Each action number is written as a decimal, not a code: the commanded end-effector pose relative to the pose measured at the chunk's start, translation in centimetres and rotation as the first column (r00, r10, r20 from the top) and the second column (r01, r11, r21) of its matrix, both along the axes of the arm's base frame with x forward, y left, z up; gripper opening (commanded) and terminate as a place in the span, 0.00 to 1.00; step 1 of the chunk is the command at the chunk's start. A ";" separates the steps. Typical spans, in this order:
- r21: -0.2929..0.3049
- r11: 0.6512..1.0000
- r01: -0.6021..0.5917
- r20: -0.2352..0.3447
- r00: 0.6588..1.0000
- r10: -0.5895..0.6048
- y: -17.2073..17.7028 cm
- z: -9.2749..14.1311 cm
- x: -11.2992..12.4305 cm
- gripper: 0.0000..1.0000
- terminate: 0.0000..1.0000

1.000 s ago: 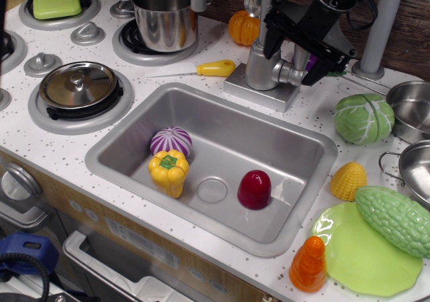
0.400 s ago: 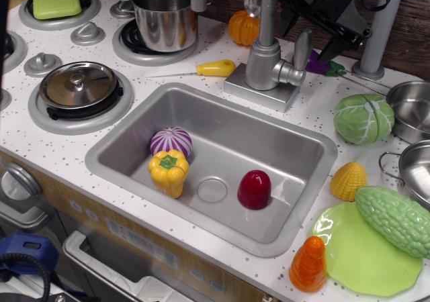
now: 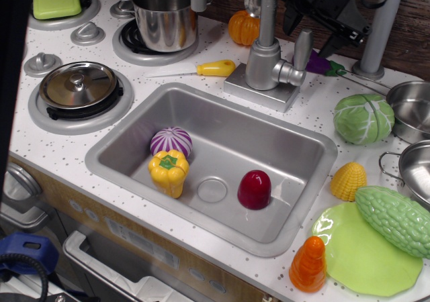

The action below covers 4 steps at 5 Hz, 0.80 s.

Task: Turn lever vertical to front

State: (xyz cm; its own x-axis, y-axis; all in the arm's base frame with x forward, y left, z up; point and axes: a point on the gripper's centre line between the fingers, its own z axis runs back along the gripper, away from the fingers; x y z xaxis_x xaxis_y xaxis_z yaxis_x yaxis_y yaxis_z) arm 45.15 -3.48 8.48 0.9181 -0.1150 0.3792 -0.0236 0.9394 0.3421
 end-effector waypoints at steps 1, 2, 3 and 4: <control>0.000 1.000 -0.009 0.061 0.998 0.009 0.7 2.2 0.8 0.00 0.00; -0.007 1.000 -0.028 0.047 0.998 0.028 0.6 2.4 -0.1 0.00 0.00; -0.012 0.998 -0.063 0.034 0.997 0.064 -0.2 2.4 -1.5 0.00 0.00; -0.029 0.996 -0.086 0.018 0.996 0.087 -0.5 2.0 -2.9 0.00 0.00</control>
